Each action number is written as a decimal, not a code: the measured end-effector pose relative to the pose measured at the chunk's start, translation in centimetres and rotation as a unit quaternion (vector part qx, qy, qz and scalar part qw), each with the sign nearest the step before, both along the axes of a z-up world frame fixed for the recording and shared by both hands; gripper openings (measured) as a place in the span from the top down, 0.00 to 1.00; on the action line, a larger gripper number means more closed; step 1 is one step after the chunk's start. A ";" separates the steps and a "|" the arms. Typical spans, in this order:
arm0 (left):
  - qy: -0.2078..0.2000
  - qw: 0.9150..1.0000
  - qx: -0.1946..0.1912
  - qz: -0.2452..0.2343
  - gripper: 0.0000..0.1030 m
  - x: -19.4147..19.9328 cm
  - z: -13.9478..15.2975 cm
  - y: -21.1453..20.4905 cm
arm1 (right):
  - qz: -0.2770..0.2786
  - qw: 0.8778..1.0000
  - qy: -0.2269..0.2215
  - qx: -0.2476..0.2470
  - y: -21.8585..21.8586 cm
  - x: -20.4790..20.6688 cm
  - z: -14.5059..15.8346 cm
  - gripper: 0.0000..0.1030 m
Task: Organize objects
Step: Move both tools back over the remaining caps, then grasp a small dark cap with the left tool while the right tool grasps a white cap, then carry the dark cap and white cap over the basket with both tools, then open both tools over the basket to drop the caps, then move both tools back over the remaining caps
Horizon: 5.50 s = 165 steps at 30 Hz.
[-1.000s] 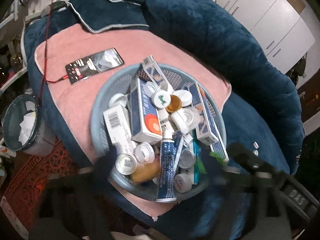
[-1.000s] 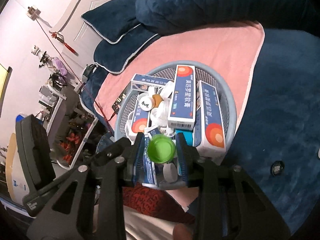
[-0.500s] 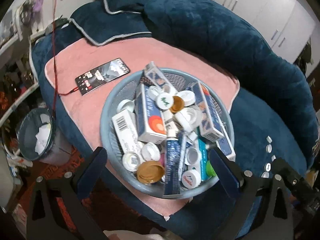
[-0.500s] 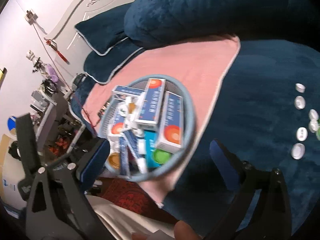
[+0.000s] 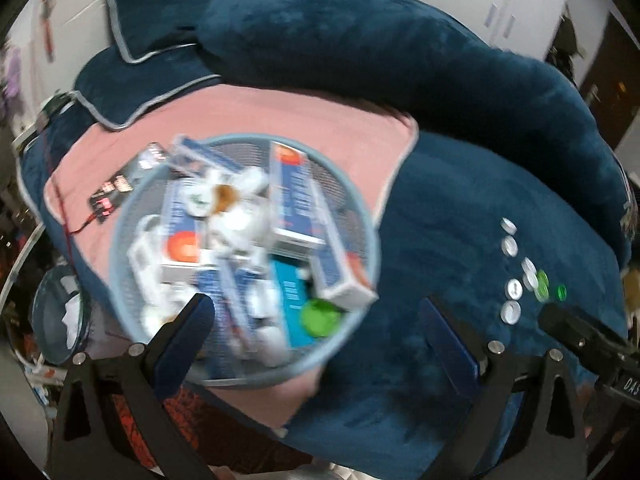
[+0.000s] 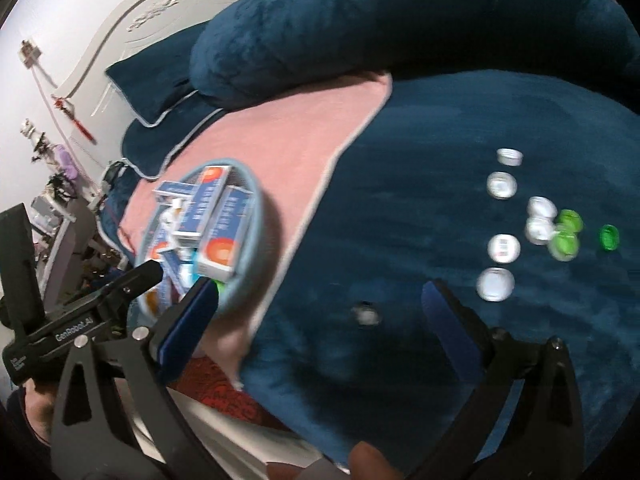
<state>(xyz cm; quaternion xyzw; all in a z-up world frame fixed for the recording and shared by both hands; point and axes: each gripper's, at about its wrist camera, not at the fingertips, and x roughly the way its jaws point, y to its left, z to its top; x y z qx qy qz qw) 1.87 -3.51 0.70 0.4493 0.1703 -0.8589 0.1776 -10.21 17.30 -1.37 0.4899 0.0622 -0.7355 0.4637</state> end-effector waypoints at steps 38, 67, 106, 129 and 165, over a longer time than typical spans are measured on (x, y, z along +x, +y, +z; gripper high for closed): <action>-0.046 0.987 0.019 -0.152 0.68 -6.7 -11.5 10.6 | -0.097 0.990 0.014 0.106 5.8 -8.4 -10.0 0.00; 0.053 0.989 0.046 -0.126 0.68 -2.6 -3.5 7.0 | -0.058 0.997 0.031 0.036 4.9 -3.6 -4.0 0.68; -0.018 0.981 -0.004 -0.193 0.70 -4.3 -10.4 11.2 | -0.083 0.996 -0.030 0.016 8.0 -4.5 -5.8 0.67; 0.123 0.983 0.095 0.097 0.70 5.3 1.6 -14.5 | 0.089 0.995 -0.019 -0.052 -8.9 7.7 1.1 0.67; 0.031 0.997 0.003 0.074 0.01 2.9 1.7 -9.7 | 0.052 0.998 0.002 -0.031 -7.9 5.3 2.7 0.00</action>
